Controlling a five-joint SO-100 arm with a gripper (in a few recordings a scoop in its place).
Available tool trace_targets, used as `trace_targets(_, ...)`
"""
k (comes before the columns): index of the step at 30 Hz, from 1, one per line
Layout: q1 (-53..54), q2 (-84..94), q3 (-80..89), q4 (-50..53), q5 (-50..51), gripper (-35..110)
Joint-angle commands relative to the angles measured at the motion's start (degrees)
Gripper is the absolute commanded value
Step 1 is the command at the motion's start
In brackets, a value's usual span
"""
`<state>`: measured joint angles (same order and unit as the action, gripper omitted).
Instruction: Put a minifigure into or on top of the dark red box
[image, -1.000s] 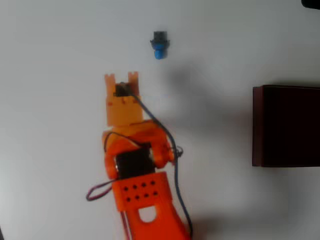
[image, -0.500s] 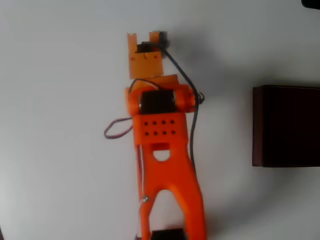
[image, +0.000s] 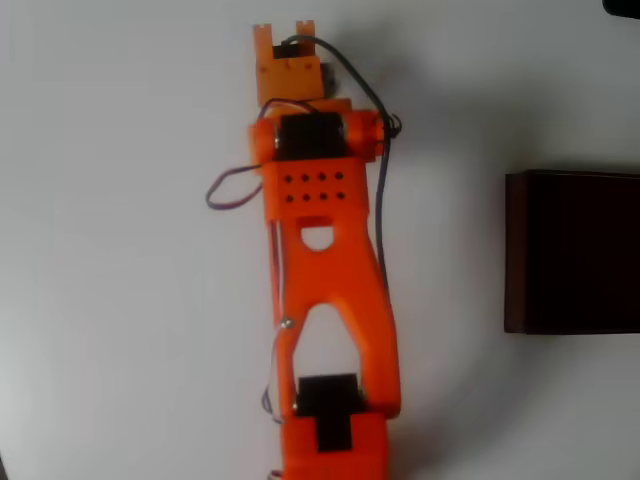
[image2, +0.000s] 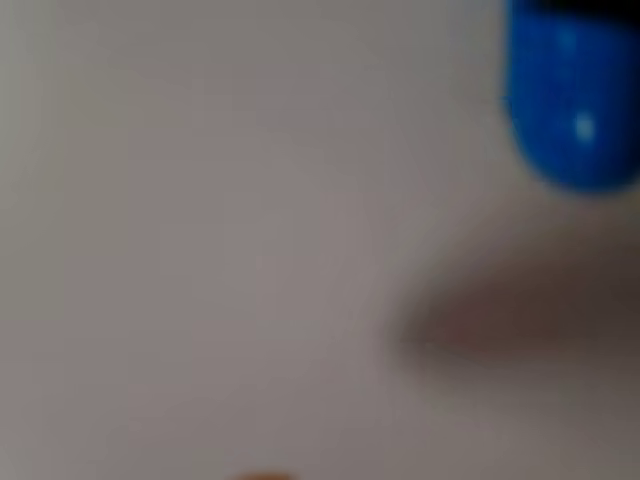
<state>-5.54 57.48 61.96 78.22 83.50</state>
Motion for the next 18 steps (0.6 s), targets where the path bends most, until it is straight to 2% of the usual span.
trace_targets(1,0.2,-4.5,-11.4,4.7,-0.5,22)
trace_targets(10,2.5,-23.1,-41.5,16.9,-3.0,22)
trace_targets(14,2.9,-42.7,-75.7,27.0,-3.2,22)
trace_targets(18,2.7,-43.0,-74.4,26.9,-1.4,22)
